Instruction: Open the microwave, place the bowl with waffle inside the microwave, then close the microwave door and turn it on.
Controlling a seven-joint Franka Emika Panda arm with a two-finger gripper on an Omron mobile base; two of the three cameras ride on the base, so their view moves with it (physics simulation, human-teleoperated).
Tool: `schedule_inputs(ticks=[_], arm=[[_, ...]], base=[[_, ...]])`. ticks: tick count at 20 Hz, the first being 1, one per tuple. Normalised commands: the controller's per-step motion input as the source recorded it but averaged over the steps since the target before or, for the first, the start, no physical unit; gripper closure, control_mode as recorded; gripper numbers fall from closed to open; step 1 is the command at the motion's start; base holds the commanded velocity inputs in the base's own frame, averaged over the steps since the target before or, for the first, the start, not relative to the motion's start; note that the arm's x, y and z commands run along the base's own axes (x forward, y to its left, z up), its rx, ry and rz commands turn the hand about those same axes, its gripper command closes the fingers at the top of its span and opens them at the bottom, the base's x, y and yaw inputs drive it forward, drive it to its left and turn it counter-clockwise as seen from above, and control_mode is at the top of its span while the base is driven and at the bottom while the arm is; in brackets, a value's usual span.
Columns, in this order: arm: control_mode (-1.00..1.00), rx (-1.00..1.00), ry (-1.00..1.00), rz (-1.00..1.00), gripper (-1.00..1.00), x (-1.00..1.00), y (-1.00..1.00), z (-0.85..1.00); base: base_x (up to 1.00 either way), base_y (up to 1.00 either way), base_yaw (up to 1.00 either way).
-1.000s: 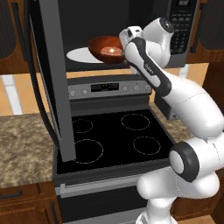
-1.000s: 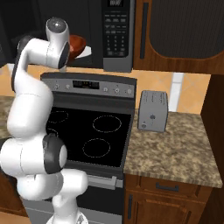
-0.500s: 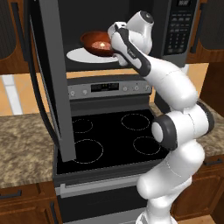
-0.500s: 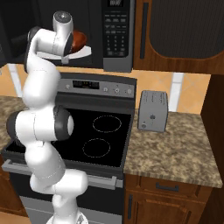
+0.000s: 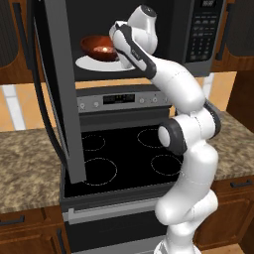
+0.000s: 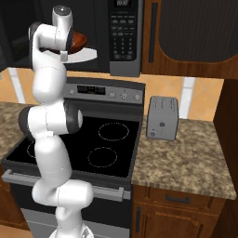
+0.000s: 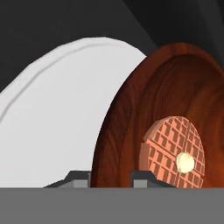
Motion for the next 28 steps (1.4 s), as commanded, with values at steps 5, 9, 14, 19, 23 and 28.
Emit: schedule_inputs(ticks=[5, 9, 14, 19, 23, 28], arm=[[-1.0, 0.0, 0.07, 0.0, -1.0, 0.0, 0.1, -0.35], [-1.0, 0.0, 0.06, 0.0, -1.0, 0.0, 0.0, -0.32], [-1.0, 0.0, 0.0, -0.04, -1.0, -0.24, 0.0, 0.0], [-1.0, 0.0, -0.02, -0.07, -1.0, -0.73, -0.01, 0.02], [-1.0, 0.0, -0.07, -0.07, -1.0, -1.0, -0.16, 0.01], [-1.0, 0.0, -0.27, -0.04, -1.0, -0.7, -0.05, 0.29]], base=[[0.0, 0.0, 0.0], [0.0, 0.0, 0.0], [0.0, 0.0, 0.0], [0.0, 0.0, 0.0], [0.0, 0.0, 0.0], [0.0, 0.0, 0.0]])
